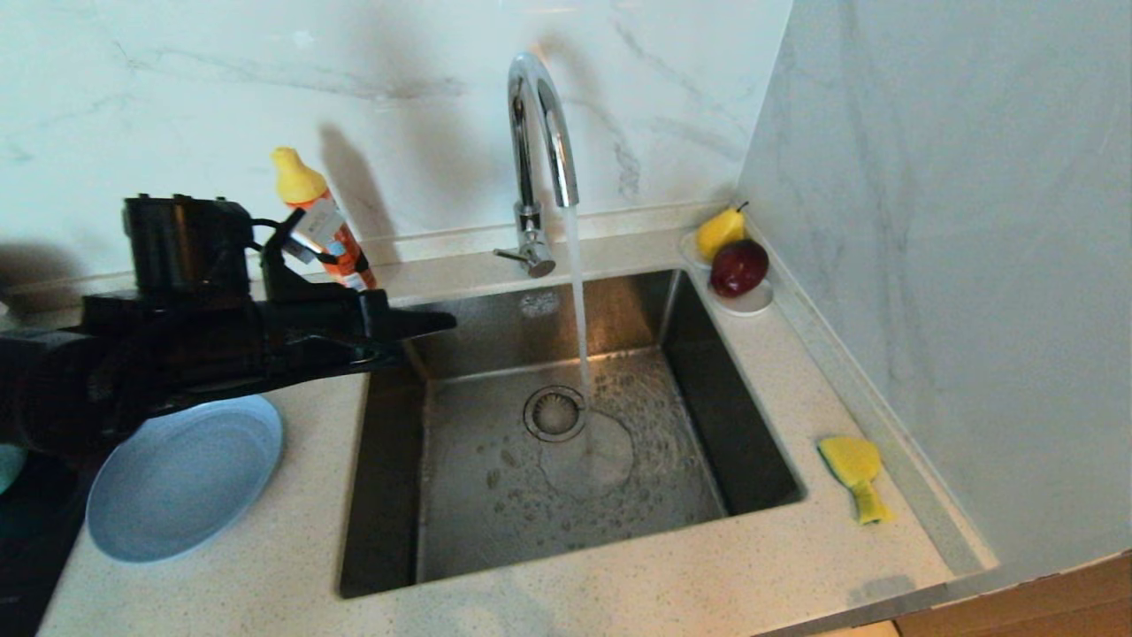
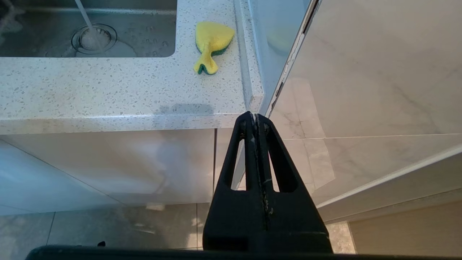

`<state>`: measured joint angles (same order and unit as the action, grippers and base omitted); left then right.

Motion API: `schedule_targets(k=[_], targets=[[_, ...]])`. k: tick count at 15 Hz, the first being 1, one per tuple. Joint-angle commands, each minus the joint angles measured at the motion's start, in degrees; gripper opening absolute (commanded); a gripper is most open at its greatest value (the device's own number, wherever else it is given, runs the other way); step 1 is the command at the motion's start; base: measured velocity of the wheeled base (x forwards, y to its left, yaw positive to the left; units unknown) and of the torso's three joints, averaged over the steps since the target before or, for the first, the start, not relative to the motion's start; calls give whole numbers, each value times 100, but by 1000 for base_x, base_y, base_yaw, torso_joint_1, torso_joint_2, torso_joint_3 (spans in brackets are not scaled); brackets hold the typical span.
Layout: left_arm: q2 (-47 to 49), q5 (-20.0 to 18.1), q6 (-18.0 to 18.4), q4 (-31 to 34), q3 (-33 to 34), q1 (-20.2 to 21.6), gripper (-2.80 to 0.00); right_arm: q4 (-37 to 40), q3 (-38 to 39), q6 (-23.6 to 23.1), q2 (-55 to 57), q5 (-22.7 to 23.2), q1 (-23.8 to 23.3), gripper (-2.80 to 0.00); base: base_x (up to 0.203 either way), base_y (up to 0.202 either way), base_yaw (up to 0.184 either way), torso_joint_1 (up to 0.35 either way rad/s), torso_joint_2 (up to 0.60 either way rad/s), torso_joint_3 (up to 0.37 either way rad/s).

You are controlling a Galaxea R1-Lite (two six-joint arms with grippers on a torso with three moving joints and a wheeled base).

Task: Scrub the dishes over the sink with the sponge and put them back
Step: Turn off the faucet

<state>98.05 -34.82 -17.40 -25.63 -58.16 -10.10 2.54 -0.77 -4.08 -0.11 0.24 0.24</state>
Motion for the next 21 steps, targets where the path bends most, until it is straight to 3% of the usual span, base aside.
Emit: schedule_targets(k=[1,4,9,14,17,21], targets=[[981,87,-362,-482,-282,-180,-280,1,-2,-5,-7,2,2,-280,0,0,0,0,0,0],[1489,291,-515,-638,-735,-244,-280,1,-2,-5,-7,2,2,-280,0,0,0,0,0,0],[2087,534,-1276,-1556,-1366,-252,-280,1,6,-5,-7,2,2,-280,0,0,0,0,0,0],[2600,1021,-1435,-1566,-2310,-255,-280,1,1,-5,-7,2,2,-280,0,0,0,0,0,0],[2806,1098,-1812,-1540,-2826,-255,-280,1,6,-5,-7,2,2,-280,0,0,0,0,0,0],[3139,1189,-1837,-1390,-3325,-291,-280,1,-2,-5,-7,2,2,-280,0,0,0,0,0,0]])
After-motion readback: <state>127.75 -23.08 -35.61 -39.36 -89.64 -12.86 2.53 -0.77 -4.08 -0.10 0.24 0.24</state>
